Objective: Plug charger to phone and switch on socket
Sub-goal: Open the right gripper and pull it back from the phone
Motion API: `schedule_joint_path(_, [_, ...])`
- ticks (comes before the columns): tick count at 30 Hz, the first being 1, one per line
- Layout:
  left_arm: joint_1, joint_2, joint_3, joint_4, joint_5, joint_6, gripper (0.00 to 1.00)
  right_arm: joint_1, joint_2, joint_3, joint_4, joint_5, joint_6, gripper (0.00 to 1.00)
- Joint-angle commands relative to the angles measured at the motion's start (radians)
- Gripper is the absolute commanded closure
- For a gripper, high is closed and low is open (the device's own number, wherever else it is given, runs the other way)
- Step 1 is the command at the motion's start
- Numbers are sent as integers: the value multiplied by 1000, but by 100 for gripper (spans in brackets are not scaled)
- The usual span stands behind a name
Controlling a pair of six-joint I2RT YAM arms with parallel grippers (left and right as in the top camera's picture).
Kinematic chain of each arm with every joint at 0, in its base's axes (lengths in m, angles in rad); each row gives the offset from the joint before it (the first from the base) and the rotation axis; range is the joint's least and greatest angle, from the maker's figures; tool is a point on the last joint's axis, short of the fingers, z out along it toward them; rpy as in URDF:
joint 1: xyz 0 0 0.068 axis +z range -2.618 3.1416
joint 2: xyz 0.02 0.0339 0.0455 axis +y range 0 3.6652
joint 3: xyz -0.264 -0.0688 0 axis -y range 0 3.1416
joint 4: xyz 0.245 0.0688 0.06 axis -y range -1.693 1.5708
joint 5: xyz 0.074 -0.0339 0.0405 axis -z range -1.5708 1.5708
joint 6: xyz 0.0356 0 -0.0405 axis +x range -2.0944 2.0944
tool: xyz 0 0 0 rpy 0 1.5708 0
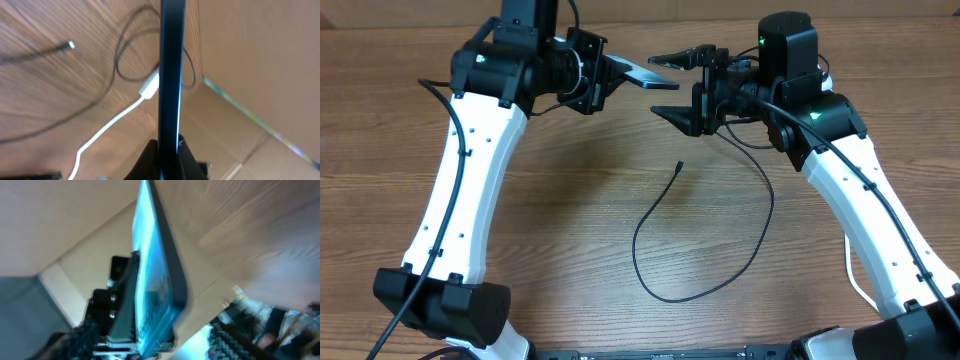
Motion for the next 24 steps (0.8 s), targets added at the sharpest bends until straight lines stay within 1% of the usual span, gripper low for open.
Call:
schedule_joint_path(1, [53, 5, 3, -17, -79, 146, 96, -7, -35, 31, -74, 98, -187, 21])
schedule_joint_path(5, [105, 5, 3, -61, -127, 299, 96, -38, -35, 31, -166, 168, -338, 17])
schedule_joint_path(8, [139, 5, 3, -112, -188, 440, 96, -56, -35, 31, -229, 235, -535, 13])
schedule_joint_path(9, [145, 5, 3, -127, -213, 492, 96, -56, -35, 31, -251, 274, -624, 9])
schedule_joint_path(10, [150, 5, 3, -142, -245, 560, 96, -56, -35, 31, -275, 314, -716, 3])
schedule_joint_path(11, [150, 7, 3, -151, -271, 612, 96, -56, -35, 31, -302, 357, -804, 1])
schedule_joint_path(13, [147, 11, 2, -171, -299, 728, 96, -44, -31, 29, -357, 454, -913, 0])
schedule_joint_path(14, [143, 16, 2, -175, -287, 786, 96, -35, -26, 27, -388, 514, -937, 0])
schedule_joint_path(16, [132, 28, 2, -177, -230, 898, 96, -20, -21, 12, -428, 607, -937, 0])
schedule_joint_path(18, [119, 54, 2, -177, -156, 1004, 96, 6, -18, -29, -427, 688, -937, 0])
schedule_joint_path(20, [106, 80, 2, -178, -127, 1051, 96, 24, -15, -60, -415, 723, -937, 0])
schedule_joint_path(24, [93, 158, 2, -180, -124, 1069, 96, 50, -7, -129, -388, 784, -937, 0])
